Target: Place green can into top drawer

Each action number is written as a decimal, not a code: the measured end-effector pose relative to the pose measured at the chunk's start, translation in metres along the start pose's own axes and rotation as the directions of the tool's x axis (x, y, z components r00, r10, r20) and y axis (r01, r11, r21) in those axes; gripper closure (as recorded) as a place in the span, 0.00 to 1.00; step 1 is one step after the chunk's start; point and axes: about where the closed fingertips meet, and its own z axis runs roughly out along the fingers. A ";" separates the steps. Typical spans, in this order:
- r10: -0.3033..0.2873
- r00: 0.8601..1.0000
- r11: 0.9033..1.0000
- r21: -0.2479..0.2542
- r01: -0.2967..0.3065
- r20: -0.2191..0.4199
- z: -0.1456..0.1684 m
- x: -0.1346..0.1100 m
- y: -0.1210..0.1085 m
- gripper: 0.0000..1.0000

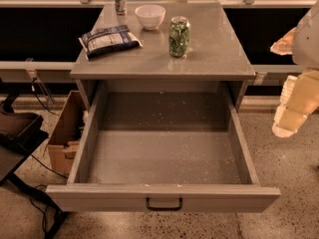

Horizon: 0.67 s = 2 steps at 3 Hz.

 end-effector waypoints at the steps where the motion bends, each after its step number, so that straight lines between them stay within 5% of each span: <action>1: 0.001 1.000 1.000 0.002 -0.001 0.004 0.001 0.000 0.000 0.00; 2: 0.026 0.996 0.999 0.036 -0.030 0.091 0.018 0.001 -0.006 0.00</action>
Offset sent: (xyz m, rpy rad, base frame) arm 0.0287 -0.0034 -0.0434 0.2164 -0.1274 -0.0306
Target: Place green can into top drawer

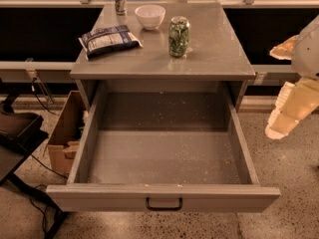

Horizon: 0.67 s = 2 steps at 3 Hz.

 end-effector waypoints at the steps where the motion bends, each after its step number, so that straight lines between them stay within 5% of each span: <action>1: 0.028 0.989 0.999 0.032 -0.033 0.142 0.035 0.000 -0.023 0.00; 2: 0.062 0.944 0.989 0.104 -0.101 0.325 0.066 -0.004 -0.072 0.00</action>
Offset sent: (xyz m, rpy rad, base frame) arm 0.1706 -0.0202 -0.0386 0.5164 -0.4111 -0.0777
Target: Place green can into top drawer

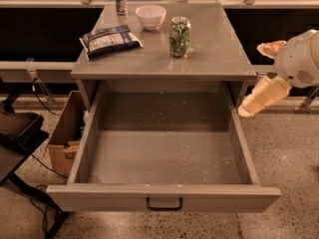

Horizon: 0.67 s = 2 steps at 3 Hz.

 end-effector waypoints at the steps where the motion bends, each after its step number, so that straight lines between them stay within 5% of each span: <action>1: 0.151 0.966 0.984 0.058 -0.166 0.211 0.038 0.002 -0.041 0.00; 2: 0.248 0.891 0.949 0.089 -0.302 0.381 0.071 -0.002 -0.077 0.00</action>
Offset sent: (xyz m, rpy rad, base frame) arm 0.1768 -0.0185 -0.0254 0.7067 -0.3031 -0.3315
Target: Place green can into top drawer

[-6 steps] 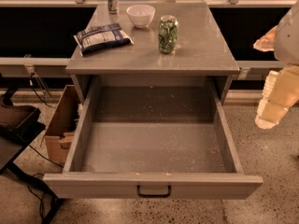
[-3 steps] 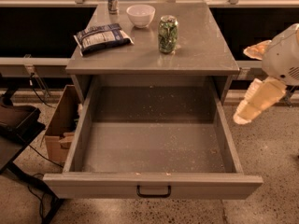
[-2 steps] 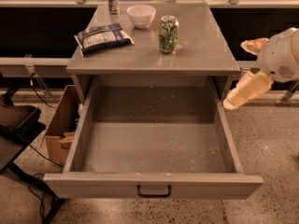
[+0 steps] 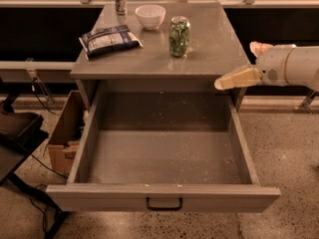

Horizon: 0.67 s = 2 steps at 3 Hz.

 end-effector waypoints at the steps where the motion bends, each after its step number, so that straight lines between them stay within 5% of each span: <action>1: 0.075 0.988 0.991 0.097 -0.089 0.137 0.029 -0.006 -0.047 0.00; 2: 0.074 0.988 0.992 0.094 -0.087 0.135 0.029 -0.006 -0.046 0.00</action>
Offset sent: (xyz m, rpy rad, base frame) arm 0.0457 -0.0086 0.0027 0.1201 -0.0714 -0.0801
